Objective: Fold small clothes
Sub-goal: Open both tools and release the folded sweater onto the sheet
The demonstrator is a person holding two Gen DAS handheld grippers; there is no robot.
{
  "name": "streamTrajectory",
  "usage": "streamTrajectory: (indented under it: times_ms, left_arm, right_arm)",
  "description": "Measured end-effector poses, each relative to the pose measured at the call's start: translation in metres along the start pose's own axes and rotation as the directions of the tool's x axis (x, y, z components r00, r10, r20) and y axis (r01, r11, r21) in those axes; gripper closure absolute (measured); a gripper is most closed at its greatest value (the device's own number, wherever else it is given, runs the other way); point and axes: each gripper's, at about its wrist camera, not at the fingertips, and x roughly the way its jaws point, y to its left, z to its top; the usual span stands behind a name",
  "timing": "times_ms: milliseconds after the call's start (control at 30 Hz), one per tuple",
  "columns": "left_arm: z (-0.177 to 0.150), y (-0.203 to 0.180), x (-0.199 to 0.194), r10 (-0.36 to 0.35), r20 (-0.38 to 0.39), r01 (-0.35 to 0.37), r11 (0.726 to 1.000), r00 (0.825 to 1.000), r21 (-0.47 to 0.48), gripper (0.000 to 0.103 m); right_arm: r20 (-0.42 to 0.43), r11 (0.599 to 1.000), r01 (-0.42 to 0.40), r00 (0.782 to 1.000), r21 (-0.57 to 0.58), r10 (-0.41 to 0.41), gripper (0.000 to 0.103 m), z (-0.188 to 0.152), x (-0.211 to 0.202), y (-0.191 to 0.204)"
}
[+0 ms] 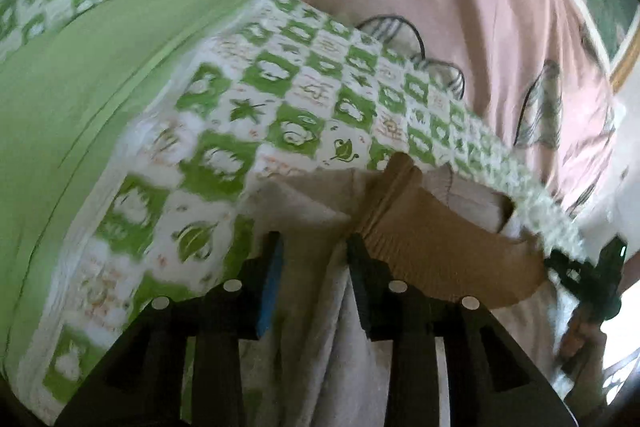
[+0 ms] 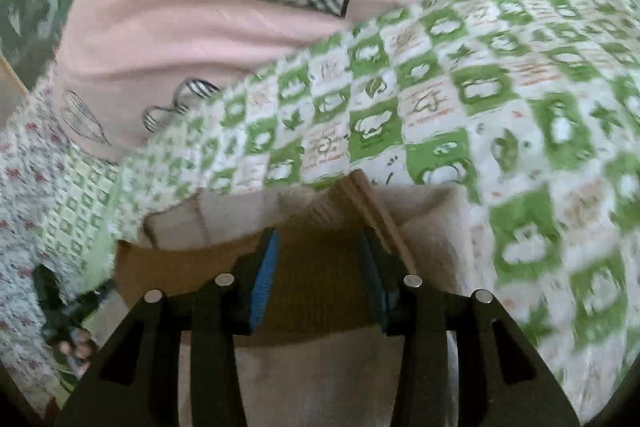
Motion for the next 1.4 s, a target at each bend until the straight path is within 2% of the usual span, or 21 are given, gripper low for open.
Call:
streamTrajectory:
  times_ms: [133,233,433,633,833,1100,1300,1400]
  left_arm:
    - [-0.016,-0.011,-0.038,-0.045,0.043,0.044,0.999,0.998,0.015,0.069]
    - [-0.041,-0.028,-0.071,-0.095,0.056,0.092,0.994,0.994,0.053,0.067]
    - [-0.097,-0.065,-0.099,-0.187,0.006,0.187,0.981,0.982,0.059,0.062]
    - [-0.154,-0.075,-0.109,-0.186,-0.065,0.187,0.982,0.98,0.017,0.055]
    - [-0.191,-0.07,-0.115,-0.173,-0.06,0.17,0.983,0.983,-0.065,0.048]
    - [-0.208,-0.057,-0.107,-0.19,-0.057,0.176,0.965,0.98,-0.195,0.043]
    - [-0.201,-0.039,-0.099,-0.205,-0.022,0.189,0.933,0.978,-0.308,0.044]
    - [-0.188,-0.028,-0.093,-0.168,0.018,0.165,0.933,0.986,-0.319,0.044]
  right_arm:
    - [-0.006,0.997,-0.057,0.998,-0.042,0.057,0.049,-0.026,-0.03,0.011]
    - [-0.02,0.995,-0.087,0.996,-0.057,0.086,0.047,-0.049,-0.045,0.024]
    - [-0.063,0.991,-0.119,0.991,-0.06,0.115,0.046,-0.101,-0.06,0.039]
    - [-0.085,0.992,-0.125,0.989,-0.026,0.122,0.045,-0.139,-0.073,0.037]
    - [-0.093,0.991,-0.133,0.987,0.017,0.134,0.042,-0.162,-0.086,0.032]
    - [-0.107,0.986,-0.169,0.98,0.0,0.168,0.038,-0.176,-0.095,0.046]
    - [-0.109,0.983,-0.184,0.977,-0.011,0.182,0.038,-0.177,-0.098,0.052]
    - [-0.105,0.982,-0.189,0.977,-0.007,0.187,0.038,-0.175,-0.099,0.052]
